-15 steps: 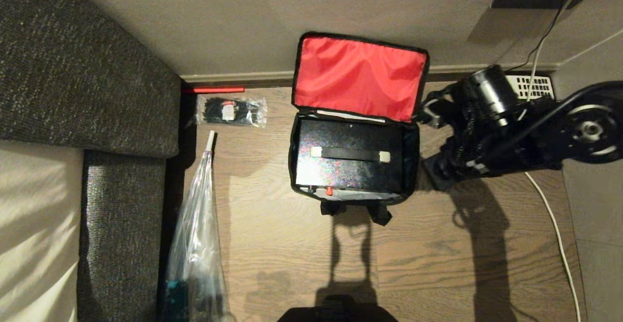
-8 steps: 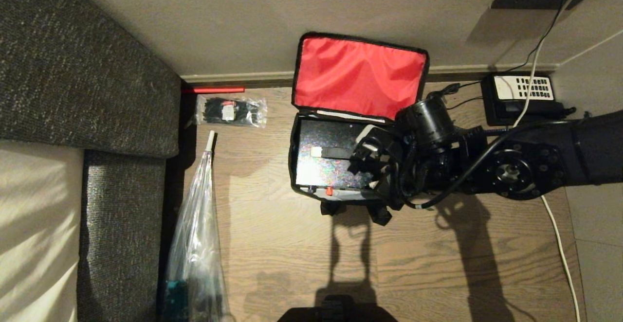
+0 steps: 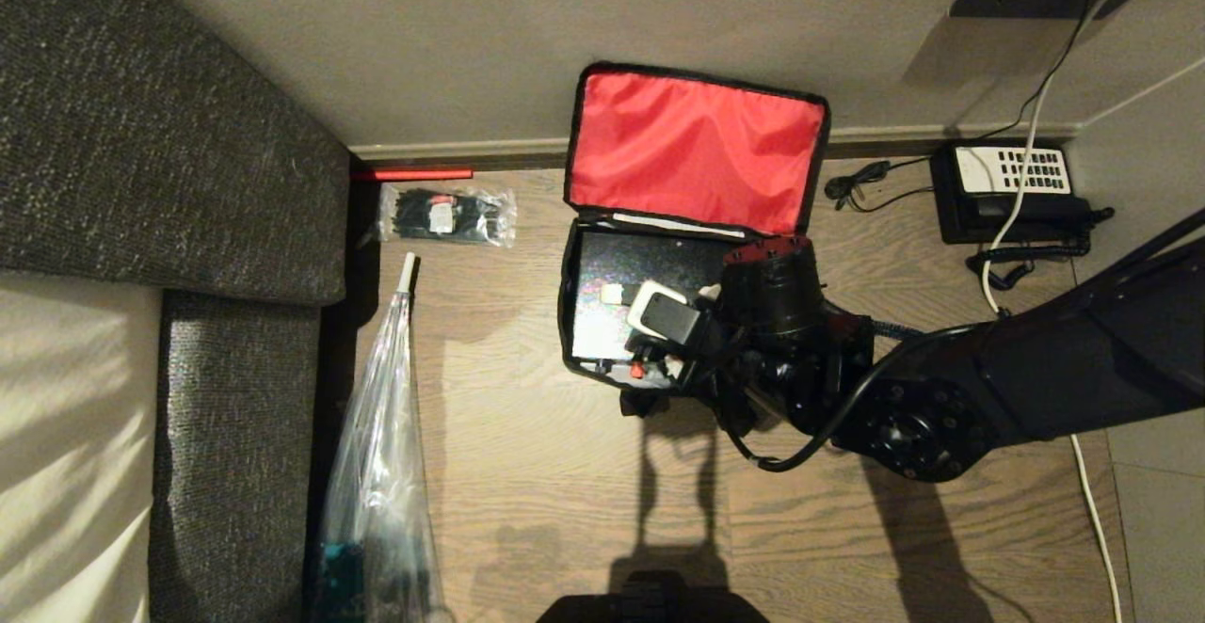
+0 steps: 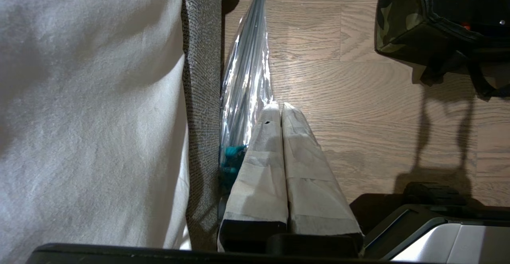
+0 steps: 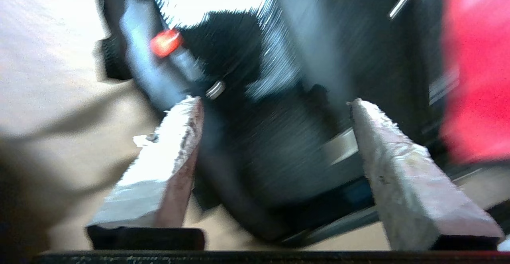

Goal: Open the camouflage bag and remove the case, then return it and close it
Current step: Grip the handle

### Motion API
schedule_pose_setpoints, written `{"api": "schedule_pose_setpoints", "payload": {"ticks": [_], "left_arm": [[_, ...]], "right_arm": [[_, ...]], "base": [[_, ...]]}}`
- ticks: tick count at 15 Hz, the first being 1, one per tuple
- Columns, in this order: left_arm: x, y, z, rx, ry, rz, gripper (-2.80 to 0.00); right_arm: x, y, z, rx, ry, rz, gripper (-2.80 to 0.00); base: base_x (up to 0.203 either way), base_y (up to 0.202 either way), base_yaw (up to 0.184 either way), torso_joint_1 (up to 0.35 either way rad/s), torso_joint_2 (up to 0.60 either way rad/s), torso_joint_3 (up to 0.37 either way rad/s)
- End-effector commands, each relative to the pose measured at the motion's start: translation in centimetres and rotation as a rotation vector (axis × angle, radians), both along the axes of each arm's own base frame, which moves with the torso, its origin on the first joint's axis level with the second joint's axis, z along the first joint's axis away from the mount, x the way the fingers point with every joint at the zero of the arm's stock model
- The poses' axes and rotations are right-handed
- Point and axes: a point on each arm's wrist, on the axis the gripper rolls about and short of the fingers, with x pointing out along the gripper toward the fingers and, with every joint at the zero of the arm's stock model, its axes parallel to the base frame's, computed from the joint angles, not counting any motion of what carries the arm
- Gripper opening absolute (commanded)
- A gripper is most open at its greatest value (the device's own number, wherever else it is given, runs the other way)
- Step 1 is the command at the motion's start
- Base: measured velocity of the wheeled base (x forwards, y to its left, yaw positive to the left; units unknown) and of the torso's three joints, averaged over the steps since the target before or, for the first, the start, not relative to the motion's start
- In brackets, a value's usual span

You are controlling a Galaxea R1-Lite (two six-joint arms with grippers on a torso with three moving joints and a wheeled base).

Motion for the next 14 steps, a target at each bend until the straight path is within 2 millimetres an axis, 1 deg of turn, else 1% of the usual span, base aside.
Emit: {"api": "schedule_pose_setpoints", "payload": {"ticks": [1,2,3,6,8,10,12,14], "left_arm": [[0.0,0.0,0.0,0.0,-0.001,0.001,-2.8],[0.0,0.0,0.0,0.0,-0.001,0.001,-2.8],[0.0,0.0,0.0,0.0,-0.001,0.001,-2.8],[0.0,0.0,0.0,0.0,-0.001,0.001,-2.8],[0.0,0.0,0.0,0.0,-0.001,0.001,-2.8],[0.0,0.0,0.0,0.0,0.0,0.001,-2.8],[0.0,0.0,0.0,0.0,-0.001,0.001,-2.8],[0.0,0.0,0.0,0.0,-0.001,0.0,-2.8]], "right_arm": [[-0.2,0.3,0.4,-0.148,-0.233,0.073,0.0],[-0.4,0.4,0.4,-0.215,-0.329,0.086,0.0],[-0.4,0.6,-0.5,-0.28,-0.378,0.078,0.0],[0.0,1.0,-2.9,-0.357,-0.352,0.019,0.0],[0.2,1.1,-4.0,-0.389,-0.322,-0.019,0.0],[0.9,1.6,-4.5,-0.377,-0.303,-0.068,0.0],[1.6,2.2,-5.3,-0.319,-0.285,-0.135,0.0],[2.1,2.6,-5.5,-0.301,-0.296,-0.181,0.0]], "base": [[0.0,0.0,0.0,0.0,0.0,0.0],[0.0,0.0,0.0,0.0,0.0,0.0],[0.0,0.0,0.0,0.0,0.0,0.0],[0.0,0.0,0.0,0.0,0.0,0.0],[0.0,0.0,0.0,0.0,0.0,0.0],[0.0,0.0,0.0,0.0,0.0,0.0],[0.0,0.0,0.0,0.0,0.0,0.0],[0.0,0.0,0.0,0.0,0.0,0.0]]}}
